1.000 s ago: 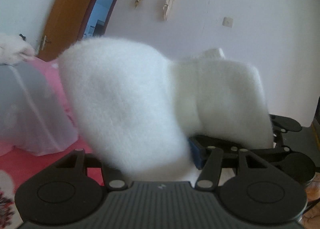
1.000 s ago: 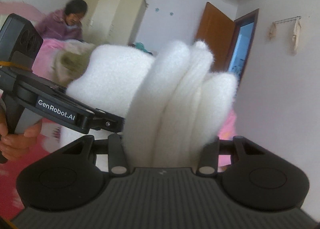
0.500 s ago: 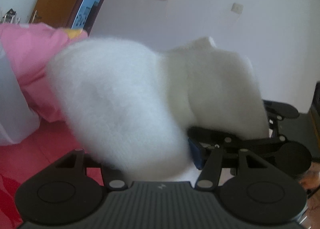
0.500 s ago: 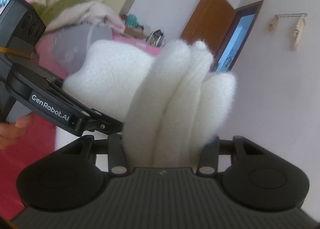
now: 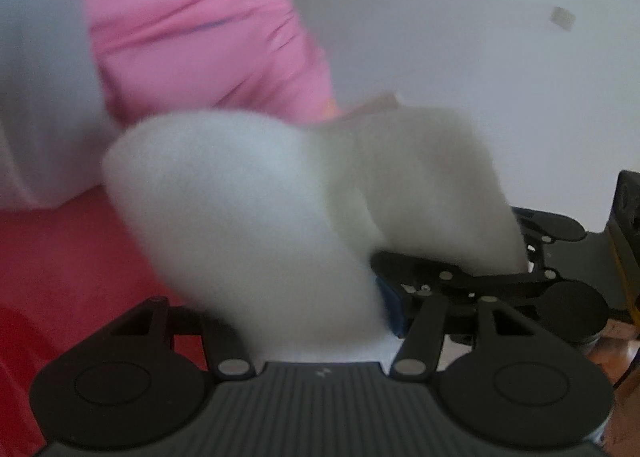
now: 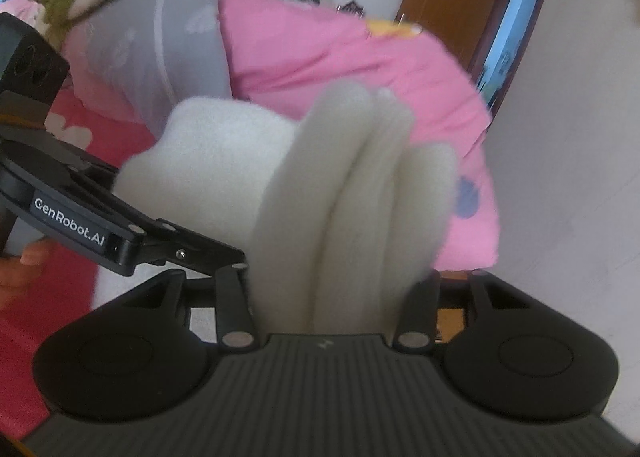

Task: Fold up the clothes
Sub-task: 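Grip the folded cream sweater with both grippers and lift it off the bedspread, then carry the folded sweater toward the pillows with both grippers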

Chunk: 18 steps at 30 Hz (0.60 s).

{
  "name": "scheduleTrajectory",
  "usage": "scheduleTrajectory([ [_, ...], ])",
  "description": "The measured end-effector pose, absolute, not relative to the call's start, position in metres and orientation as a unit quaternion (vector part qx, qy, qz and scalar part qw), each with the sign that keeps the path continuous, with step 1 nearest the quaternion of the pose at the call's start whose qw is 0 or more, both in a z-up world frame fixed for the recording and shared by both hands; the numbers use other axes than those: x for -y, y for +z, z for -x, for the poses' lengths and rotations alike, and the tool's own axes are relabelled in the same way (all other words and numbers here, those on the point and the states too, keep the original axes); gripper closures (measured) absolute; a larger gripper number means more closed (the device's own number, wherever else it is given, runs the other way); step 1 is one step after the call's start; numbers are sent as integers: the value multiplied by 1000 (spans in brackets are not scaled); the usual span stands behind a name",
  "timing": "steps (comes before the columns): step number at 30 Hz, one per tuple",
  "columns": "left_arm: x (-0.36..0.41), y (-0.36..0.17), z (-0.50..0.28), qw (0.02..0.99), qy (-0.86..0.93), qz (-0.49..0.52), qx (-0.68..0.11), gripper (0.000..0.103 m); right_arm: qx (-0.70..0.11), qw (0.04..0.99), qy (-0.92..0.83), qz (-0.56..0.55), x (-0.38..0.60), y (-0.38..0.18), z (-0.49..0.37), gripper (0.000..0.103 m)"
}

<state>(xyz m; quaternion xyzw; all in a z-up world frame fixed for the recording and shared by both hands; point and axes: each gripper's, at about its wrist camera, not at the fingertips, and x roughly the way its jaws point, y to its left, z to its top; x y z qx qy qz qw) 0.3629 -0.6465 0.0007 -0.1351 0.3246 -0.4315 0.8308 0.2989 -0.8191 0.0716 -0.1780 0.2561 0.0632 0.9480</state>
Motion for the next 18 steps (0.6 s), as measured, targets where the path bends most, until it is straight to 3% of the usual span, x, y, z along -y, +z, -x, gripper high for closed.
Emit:
scheduleTrajectory([
  [2,644,-18,-381,823,-413,159,-357,39,-270,945,63,176,819,56,-320,53],
  [5,640,-49,-410,800,-377,208,-418,23,-302,939,47,160,822,36,-347,38],
  [7,631,-59,-420,783,-375,240,-434,21,-318,936,30,147,828,28,-357,34],
  [12,615,-62,-433,776,-352,276,-445,18,-243,958,-38,147,839,42,-340,4],
  [16,596,-53,-430,803,-325,262,-426,19,-165,980,-110,32,876,71,-311,2],
  [17,594,-39,-422,821,-313,250,-407,19,-153,982,-108,6,881,76,-301,5],
  [18,589,-31,-415,838,-308,236,-384,19,-144,984,-99,-16,885,80,-290,18],
])
